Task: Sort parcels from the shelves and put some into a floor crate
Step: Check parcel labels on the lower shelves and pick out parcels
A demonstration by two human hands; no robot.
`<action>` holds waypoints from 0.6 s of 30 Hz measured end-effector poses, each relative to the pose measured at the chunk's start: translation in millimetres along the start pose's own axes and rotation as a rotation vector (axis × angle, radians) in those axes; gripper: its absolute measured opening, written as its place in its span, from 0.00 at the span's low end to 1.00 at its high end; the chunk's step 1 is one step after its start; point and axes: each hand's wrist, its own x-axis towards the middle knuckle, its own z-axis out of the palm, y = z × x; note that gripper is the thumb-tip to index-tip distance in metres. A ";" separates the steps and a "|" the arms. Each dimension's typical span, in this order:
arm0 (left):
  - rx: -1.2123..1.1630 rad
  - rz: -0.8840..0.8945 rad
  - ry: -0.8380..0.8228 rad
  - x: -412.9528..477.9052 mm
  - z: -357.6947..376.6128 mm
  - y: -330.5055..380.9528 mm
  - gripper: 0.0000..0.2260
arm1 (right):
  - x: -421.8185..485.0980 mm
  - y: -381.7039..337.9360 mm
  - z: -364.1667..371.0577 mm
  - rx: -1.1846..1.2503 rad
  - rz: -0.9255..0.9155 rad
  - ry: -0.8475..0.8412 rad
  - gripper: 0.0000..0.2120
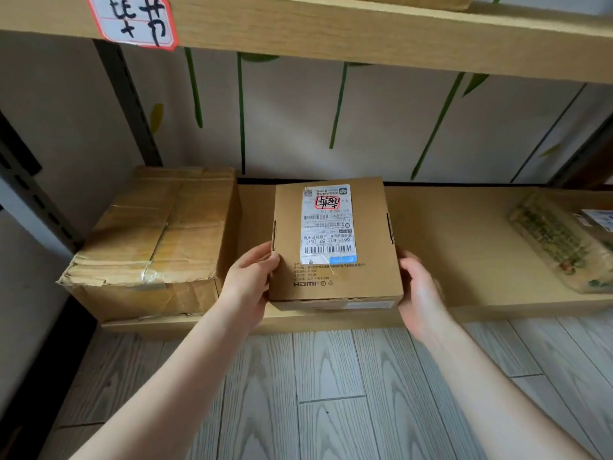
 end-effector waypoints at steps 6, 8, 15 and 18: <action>0.029 0.035 0.029 12.2 16.3 1.4 0.13 | 12.9 0.1 1.3 -0.041 0.023 0.059 0.10; 0.093 0.008 0.026 10.4 35.8 6.5 0.11 | 6.1 -5.0 -8.4 -0.033 0.066 0.147 0.27; 0.298 -0.138 -0.111 -57.9 133.9 7.2 0.13 | -67.2 -62.9 -91.4 -0.062 0.152 0.408 0.15; 0.363 -0.224 -0.139 -110.7 174.4 2.9 0.15 | -120.4 -100.4 -131.9 -0.046 0.194 0.491 0.13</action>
